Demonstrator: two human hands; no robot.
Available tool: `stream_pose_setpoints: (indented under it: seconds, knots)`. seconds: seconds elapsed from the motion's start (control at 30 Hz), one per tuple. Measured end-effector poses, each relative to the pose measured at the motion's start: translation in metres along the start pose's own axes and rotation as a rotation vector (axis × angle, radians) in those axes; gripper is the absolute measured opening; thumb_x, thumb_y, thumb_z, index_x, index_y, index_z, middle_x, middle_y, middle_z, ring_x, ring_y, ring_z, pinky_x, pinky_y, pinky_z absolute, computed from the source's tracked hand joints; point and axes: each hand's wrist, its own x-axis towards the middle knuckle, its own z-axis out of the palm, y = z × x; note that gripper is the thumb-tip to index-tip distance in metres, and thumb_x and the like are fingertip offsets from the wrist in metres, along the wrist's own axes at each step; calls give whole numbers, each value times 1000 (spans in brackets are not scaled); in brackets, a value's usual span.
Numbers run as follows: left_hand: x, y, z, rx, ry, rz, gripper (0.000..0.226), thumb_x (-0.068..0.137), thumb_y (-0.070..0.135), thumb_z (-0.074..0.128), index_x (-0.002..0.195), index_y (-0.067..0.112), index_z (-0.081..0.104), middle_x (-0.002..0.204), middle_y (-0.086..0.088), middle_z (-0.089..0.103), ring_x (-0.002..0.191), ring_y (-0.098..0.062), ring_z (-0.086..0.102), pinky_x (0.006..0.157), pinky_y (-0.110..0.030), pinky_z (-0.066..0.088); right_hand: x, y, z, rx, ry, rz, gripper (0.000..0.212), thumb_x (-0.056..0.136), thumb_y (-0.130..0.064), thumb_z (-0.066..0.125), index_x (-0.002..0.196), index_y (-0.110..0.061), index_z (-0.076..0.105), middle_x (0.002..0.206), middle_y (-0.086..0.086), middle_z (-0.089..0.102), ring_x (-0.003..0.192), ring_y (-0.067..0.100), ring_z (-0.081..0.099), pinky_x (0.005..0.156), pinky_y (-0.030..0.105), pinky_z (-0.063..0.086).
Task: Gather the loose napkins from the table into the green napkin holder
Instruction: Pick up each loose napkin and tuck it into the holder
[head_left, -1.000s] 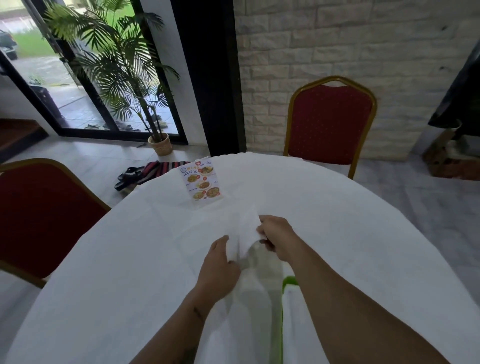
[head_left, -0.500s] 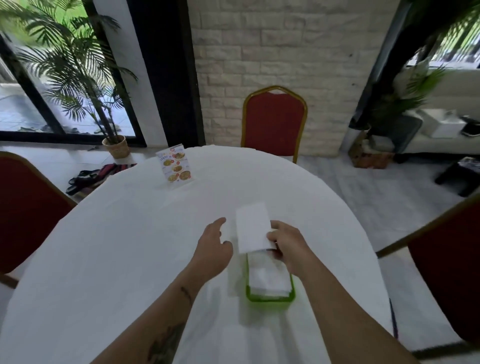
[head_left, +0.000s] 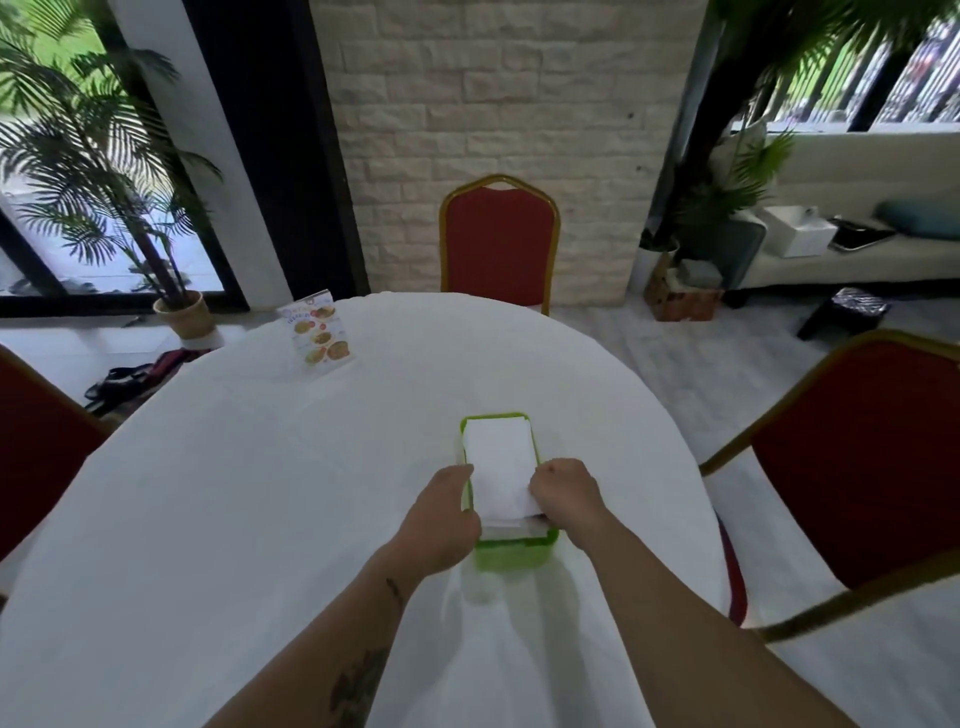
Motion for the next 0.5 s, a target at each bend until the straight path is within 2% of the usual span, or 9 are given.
stream_pose_setpoints:
  seconds: [0.07, 0.13, 0.23, 0.3, 0.37, 0.43, 0.5]
  knots:
    - [1, 1, 2, 50, -1, 14, 68, 83, 11, 46, 148, 16, 27, 157, -4, 23, 144, -19, 23, 118, -32, 20, -4, -2, -4, -181, 20, -24, 3, 72, -15, 45, 70, -17, 45, 71, 0, 50, 62, 20, 45, 54, 27, 32]
    - [4, 1, 4, 106, 20, 62, 67, 84, 9, 44, 149, 16, 26, 159, -3, 18, 145, -19, 19, 119, -31, 18, -6, -5, -7, -374, 37, -36, 11, 70, -20, 48, 80, -17, 50, 80, 0, 55, 70, 23, 50, 56, 27, 34]
    - [10, -2, 9, 199, 31, 118, 66, 85, 7, 40, 149, 17, 25, 160, -2, 13, 146, -21, 16, 119, -34, 19, -3, -6, -5, -550, 94, -127, 30, 81, -26, 51, 108, -16, 57, 108, 4, 57, 98, 27, 56, 74, 32, 44]
    - [14, -4, 11, 306, 21, 150, 66, 87, 10, 39, 150, 17, 23, 161, -1, 11, 147, -22, 12, 119, -38, 19, 1, -3, 0, -607, 105, -267, 44, 87, -27, 49, 129, -16, 52, 128, 6, 50, 118, 28, 48, 88, 37, 45]
    - [18, -6, 15, 436, -22, 169, 64, 89, 16, 39, 150, 17, 20, 161, -2, 11, 147, -22, 10, 119, -40, 18, 6, 6, 6, -700, 47, -389, 55, 90, -31, 47, 144, -20, 41, 144, 5, 39, 128, 28, 37, 99, 42, 41]
    - [20, -10, 20, 548, -93, 163, 64, 91, 24, 41, 150, 17, 17, 161, -2, 11, 147, -23, 10, 118, -44, 19, 10, 19, 11, -805, -30, -405, 58, 91, -36, 44, 148, -27, 34, 154, 6, 27, 136, 30, 27, 106, 45, 34]
    - [22, -13, 22, 587, -131, 166, 65, 91, 27, 43, 150, 17, 15, 161, -1, 10, 146, -23, 12, 117, -45, 21, 12, 35, 16, -801, -84, -357, 58, 94, -40, 39, 151, -33, 28, 159, 7, 19, 141, 32, 20, 110, 48, 29]
